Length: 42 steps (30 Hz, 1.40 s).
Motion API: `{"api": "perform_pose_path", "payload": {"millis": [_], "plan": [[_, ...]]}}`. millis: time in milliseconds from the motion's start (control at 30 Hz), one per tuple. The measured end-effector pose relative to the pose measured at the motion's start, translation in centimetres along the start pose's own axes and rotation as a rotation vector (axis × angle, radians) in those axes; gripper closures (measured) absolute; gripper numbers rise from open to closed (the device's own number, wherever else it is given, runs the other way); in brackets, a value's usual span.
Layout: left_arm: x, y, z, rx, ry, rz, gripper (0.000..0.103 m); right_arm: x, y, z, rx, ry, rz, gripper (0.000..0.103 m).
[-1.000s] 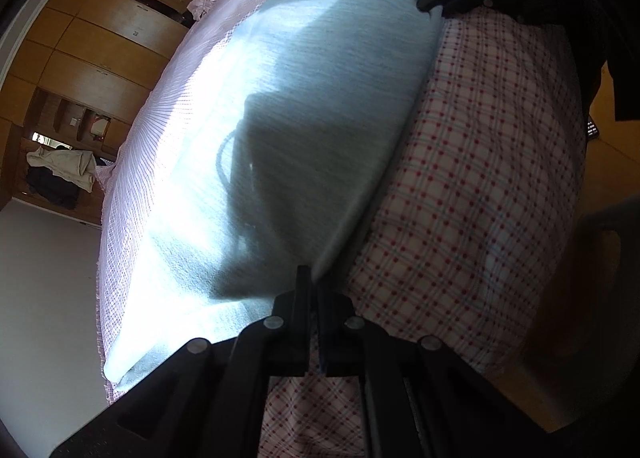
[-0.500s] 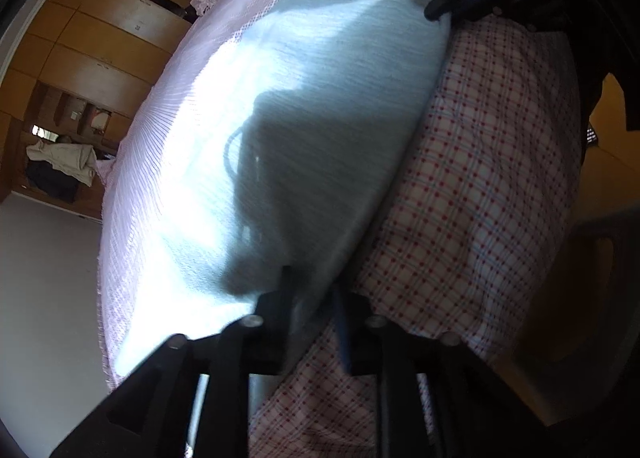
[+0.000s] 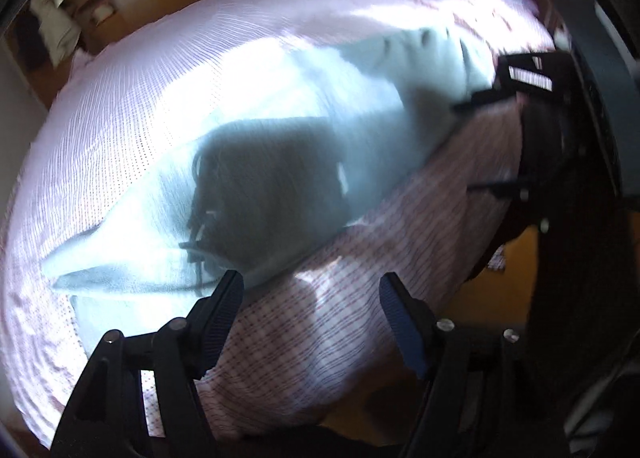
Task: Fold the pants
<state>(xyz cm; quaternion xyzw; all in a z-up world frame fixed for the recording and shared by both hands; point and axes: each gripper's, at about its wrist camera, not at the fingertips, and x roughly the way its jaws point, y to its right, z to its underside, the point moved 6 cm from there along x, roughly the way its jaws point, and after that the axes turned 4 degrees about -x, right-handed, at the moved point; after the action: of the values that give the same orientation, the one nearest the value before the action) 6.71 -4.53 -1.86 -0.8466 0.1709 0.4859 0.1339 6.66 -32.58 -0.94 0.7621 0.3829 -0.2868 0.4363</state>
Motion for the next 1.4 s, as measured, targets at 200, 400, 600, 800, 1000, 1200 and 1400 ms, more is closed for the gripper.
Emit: {"api": "perform_pose_path", "payload": {"millis": [200,400,600,800,1000,1200,1400], "plan": [[1.0,0.7,-4.9,-0.101,0.079,-0.021,0.029,-0.9,8.8,3.1,0.583,0.043,-0.12,0.049],[4.8,6.7,-9.3,-0.119,0.103,0.085,0.029,-3.7,17.7,13.5,1.088,0.087,-0.008,0.049],[7.9,14.8,-11.9,0.019,0.115,0.191,0.029,-4.4,22.0,21.1,1.393,0.139,0.009,0.049],[11.4,19.1,-12.8,0.096,0.126,0.169,0.032,-0.5,21.7,22.4,1.441,0.129,-0.084,0.05],[11.3,19.5,-13.1,0.097,0.136,0.196,0.1,1.1,21.9,22.6,1.471,0.085,-0.062,0.095],[8.6,19.4,-13.0,0.163,0.18,0.193,0.101,0.6,20.9,23.4,1.447,0.062,-0.022,0.099],[9.9,20.1,-12.9,0.204,0.137,0.187,0.101,2.5,20.2,23.9,1.362,-0.125,0.028,0.099]]}}
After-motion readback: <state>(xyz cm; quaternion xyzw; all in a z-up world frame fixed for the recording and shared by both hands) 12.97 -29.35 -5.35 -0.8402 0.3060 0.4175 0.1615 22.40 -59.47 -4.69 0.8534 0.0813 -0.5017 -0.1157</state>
